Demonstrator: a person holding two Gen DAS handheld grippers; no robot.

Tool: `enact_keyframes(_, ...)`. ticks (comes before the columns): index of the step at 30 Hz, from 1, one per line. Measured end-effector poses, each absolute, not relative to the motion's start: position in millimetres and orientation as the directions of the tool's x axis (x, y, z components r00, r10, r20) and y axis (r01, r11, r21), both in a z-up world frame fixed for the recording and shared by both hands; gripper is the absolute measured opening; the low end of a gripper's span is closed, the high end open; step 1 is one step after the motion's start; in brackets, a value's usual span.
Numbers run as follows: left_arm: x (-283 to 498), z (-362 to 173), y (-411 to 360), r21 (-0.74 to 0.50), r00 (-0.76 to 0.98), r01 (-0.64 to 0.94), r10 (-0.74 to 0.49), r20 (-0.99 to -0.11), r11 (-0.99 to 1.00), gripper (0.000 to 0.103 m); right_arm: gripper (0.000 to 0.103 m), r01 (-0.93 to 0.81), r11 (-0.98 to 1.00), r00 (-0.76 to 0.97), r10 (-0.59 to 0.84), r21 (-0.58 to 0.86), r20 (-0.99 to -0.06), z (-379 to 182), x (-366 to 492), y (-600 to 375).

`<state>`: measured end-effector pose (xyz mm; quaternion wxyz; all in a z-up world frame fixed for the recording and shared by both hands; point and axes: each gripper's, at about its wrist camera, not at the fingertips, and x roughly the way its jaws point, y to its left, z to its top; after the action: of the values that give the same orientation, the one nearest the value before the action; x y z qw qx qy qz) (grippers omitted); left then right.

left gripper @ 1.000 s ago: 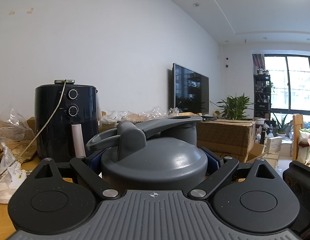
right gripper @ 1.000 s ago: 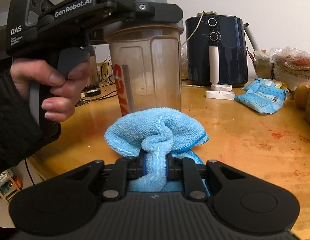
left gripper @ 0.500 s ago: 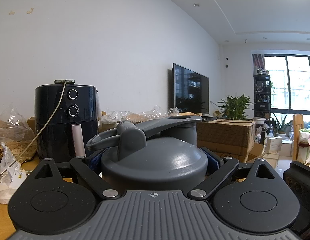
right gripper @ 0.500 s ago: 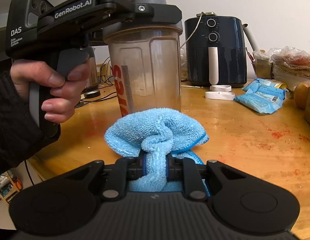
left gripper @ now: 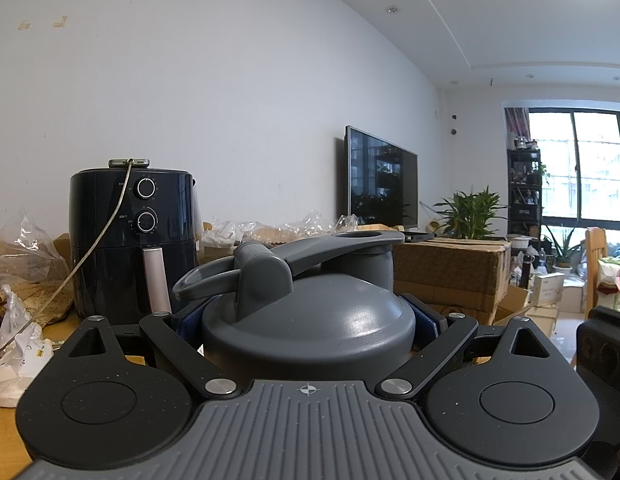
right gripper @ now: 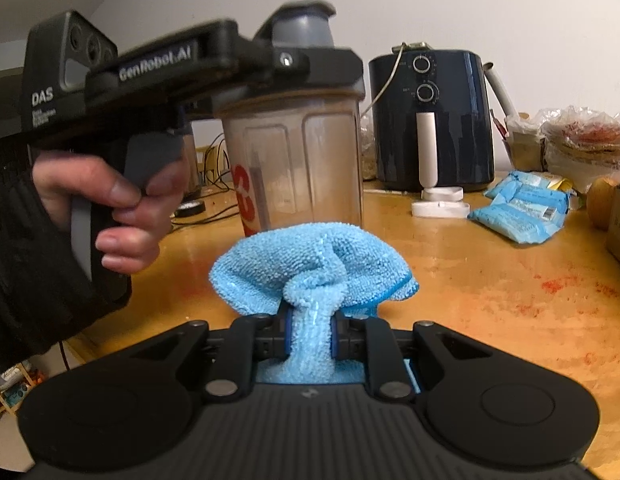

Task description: Clean container

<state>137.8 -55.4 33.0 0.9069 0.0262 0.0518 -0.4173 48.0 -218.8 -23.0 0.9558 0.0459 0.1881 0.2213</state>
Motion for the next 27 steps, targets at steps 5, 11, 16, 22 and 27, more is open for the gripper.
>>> enact_keyframes(5,137.0,32.1,-55.3,0.004,0.647,0.759,-0.754,-0.114,0.651,0.095,0.011,-0.409,0.897,0.842,0.443,0.171,-0.308,-12.9,45.3,-220.1)
enact_keyframes(11,137.2,32.7,-55.6,0.004,0.647,0.759,-0.754,-0.115,0.651,0.095,0.011,-0.413,0.895,0.860,0.444,0.166,-0.254,2.2,40.7,-222.1)
enact_keyframes(16,136.9,32.8,-55.9,0.005,0.648,0.758,-0.753,-0.114,0.652,0.095,0.011,-0.419,0.892,0.871,0.447,0.167,-0.203,12.7,37.9,-224.9)
enact_keyframes(22,136.2,33.3,-56.2,0.005,0.649,0.758,-0.752,-0.114,0.653,0.095,0.012,-0.418,0.893,0.881,0.444,0.168,-0.163,18.3,34.3,-226.0)
enact_keyframes(27,135.4,34.4,-56.0,0.005,0.649,0.757,-0.752,-0.115,0.653,0.095,0.012,-0.416,0.893,0.885,0.441,0.173,-0.147,19.5,32.2,-226.6)
